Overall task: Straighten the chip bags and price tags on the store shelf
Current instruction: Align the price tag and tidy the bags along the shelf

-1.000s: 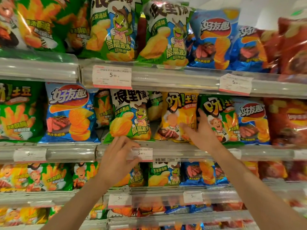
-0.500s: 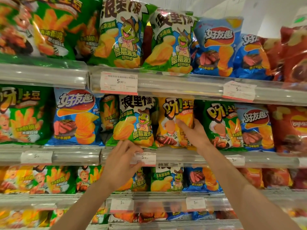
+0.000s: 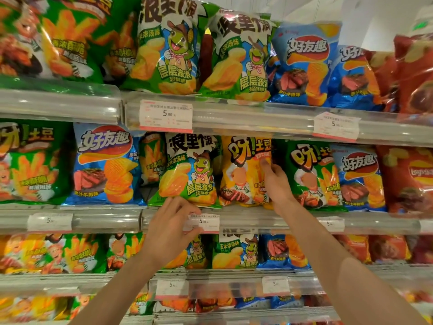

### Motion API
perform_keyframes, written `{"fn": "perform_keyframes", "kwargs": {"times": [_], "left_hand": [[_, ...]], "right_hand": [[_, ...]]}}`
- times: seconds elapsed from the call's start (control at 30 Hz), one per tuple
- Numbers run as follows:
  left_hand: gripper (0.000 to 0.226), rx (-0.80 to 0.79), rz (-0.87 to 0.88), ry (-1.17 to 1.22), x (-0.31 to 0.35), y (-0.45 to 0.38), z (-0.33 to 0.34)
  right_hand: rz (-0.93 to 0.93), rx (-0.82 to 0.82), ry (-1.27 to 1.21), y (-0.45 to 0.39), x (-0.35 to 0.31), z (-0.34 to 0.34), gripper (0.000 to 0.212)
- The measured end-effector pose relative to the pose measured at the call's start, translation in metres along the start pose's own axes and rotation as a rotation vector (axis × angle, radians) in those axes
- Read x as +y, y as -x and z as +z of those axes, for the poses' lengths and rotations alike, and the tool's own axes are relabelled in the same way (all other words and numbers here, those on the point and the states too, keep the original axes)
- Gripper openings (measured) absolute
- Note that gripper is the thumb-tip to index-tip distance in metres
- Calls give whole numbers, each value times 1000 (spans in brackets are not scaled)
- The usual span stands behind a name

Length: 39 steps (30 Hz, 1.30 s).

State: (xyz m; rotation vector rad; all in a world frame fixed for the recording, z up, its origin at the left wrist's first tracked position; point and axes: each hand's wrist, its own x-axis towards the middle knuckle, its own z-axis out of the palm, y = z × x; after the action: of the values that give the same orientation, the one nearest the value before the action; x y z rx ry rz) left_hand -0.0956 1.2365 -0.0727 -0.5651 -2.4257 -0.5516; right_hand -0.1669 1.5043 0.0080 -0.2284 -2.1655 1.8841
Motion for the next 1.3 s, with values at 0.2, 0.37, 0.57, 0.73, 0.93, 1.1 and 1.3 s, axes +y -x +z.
{"fn": "perform_keyframes", "kwargs": {"times": [0.2, 0.37, 0.57, 0.73, 0.93, 1.1, 1.3], "left_hand": [[40, -4, -12, 0, 1, 1, -1], [40, 7, -4, 1, 2, 1, 0], [39, 49, -2, 7, 5, 8, 3], [41, 84, 14, 40, 13, 25, 10], [46, 95, 6, 159, 21, 53, 19], [49, 97, -112, 239, 44, 87, 37], [57, -19, -327, 360, 72, 125, 62]], "right_hand": [[-115, 23, 97, 6, 1, -1, 54], [-220, -9, 259, 19, 14, -2, 59], [-449, 49, 645, 66, 49, -6, 83], [-496, 110, 969, 104, 75, -10, 87], [-534, 96, 1019, 125, 96, -30, 77], [-433, 37, 891, 172, 127, -51, 71], [-180, 4, 855, 210, 185, -80, 71]]}}
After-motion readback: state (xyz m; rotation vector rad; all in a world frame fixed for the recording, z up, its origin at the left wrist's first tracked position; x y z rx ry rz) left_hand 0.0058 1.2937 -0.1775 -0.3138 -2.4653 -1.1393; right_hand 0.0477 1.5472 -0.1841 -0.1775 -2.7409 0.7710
